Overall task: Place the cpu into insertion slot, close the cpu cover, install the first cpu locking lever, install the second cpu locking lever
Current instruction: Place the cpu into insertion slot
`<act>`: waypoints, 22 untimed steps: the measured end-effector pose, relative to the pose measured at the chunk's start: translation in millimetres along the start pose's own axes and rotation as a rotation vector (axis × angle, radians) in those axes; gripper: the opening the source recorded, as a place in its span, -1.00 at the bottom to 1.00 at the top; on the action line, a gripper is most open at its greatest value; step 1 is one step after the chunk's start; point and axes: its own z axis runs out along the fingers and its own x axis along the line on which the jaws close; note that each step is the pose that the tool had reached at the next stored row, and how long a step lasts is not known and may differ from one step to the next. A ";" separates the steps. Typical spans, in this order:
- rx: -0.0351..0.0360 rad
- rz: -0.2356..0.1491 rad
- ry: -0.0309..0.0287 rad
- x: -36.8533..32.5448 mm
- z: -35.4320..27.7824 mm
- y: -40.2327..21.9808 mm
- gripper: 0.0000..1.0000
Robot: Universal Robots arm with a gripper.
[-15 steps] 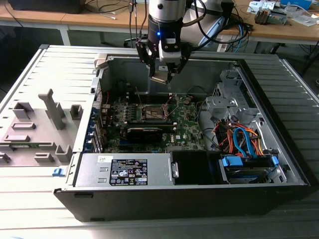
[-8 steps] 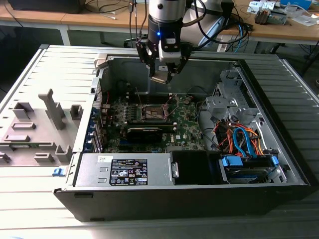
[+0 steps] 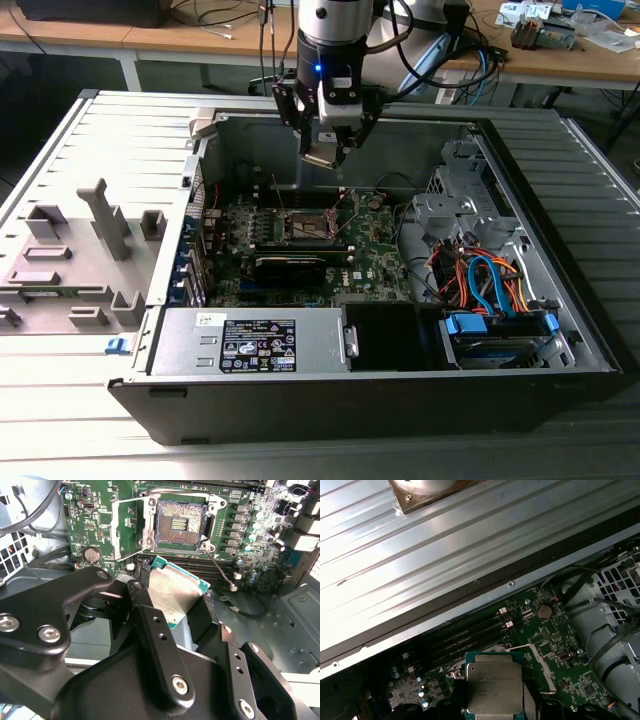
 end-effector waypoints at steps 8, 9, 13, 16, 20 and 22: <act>0.0001 0.014 -0.0013 0.0 0.3 0.0 0.08; 0.0000 0.015 -0.0014 0.0 0.4 0.0 0.08; 0.0000 0.021 -0.0020 0.0 0.5 0.0 0.08; -0.0001 0.027 -0.0024 0.0 0.7 0.0 0.08; -0.0003 0.032 -0.0029 0.0 0.8 -0.1 0.08; -0.0003 0.036 -0.0031 0.0 0.9 -0.1 0.08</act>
